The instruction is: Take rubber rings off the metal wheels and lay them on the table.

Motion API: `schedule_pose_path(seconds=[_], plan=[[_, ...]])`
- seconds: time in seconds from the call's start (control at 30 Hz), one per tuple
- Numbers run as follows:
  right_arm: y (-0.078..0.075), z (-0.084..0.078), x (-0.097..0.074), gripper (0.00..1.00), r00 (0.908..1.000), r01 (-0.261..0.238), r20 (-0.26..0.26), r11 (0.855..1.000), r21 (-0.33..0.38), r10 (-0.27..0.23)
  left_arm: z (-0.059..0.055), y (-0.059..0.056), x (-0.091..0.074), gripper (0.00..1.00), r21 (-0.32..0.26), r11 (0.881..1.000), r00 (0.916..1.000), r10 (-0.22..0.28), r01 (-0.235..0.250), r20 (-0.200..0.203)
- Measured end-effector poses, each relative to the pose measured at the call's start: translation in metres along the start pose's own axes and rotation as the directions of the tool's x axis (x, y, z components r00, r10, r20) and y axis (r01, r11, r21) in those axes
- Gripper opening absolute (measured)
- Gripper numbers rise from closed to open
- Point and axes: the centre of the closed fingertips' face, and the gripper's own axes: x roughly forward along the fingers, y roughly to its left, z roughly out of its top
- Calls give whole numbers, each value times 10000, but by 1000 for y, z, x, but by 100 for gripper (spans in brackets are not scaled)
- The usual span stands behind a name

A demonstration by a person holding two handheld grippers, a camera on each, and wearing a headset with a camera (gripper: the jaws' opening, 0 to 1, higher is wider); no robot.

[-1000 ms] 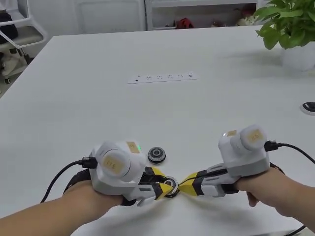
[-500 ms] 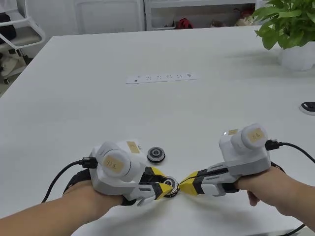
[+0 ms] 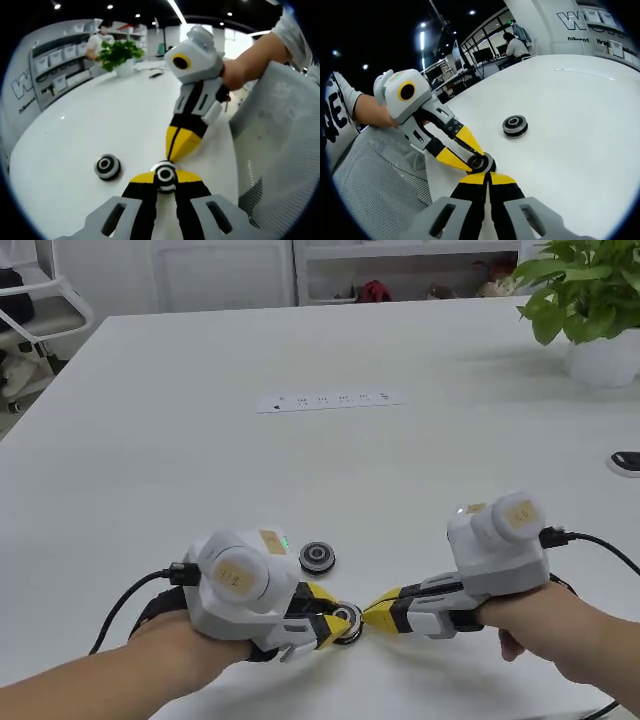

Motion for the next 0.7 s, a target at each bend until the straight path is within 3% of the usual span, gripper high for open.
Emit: schedule_pose_path(seconds=[0.7], plan=[[5,4,-1,0,9998,-145,120,9999,-21,145,0,-1,0,13,-27,10000,9999,94,-94,-73]])
